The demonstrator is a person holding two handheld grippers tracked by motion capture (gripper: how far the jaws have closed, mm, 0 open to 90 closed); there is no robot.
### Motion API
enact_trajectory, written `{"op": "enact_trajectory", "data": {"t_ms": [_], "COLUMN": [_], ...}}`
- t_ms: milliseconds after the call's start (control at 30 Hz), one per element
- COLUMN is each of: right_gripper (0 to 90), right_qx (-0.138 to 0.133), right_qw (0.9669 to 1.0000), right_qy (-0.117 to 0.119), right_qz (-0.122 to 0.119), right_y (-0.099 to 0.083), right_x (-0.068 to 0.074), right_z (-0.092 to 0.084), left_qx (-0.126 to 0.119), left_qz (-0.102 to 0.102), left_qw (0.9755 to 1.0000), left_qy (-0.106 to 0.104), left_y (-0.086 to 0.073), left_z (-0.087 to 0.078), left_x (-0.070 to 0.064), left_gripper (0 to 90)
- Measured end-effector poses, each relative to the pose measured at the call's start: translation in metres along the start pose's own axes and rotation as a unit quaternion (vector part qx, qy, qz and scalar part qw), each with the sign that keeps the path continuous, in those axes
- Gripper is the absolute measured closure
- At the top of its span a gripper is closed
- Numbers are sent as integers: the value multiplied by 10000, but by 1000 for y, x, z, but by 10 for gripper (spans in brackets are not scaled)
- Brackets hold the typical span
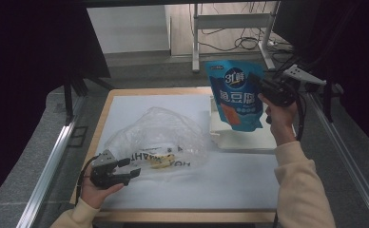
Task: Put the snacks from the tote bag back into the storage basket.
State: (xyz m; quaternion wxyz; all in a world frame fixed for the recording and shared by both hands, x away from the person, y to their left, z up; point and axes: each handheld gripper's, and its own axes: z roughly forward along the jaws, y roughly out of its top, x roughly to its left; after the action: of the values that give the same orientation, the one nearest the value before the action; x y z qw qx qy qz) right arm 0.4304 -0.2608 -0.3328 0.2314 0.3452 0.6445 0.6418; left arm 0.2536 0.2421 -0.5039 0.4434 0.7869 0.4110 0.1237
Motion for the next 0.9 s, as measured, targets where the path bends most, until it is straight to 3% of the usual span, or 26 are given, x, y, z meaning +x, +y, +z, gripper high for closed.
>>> {"op": "enact_trajectory", "data": {"t_ms": [900], "right_gripper": [889], "right_qx": [110], "right_qw": [9999], "right_qy": [12], "right_qz": [116], "right_y": [-21], "right_x": [-14], "right_z": [28], "left_qx": [13], "left_qz": [-7], "left_qw": [10000], "left_qy": [14], "left_y": [0], "left_z": [1], "left_x": [1], "left_gripper": [370]}}
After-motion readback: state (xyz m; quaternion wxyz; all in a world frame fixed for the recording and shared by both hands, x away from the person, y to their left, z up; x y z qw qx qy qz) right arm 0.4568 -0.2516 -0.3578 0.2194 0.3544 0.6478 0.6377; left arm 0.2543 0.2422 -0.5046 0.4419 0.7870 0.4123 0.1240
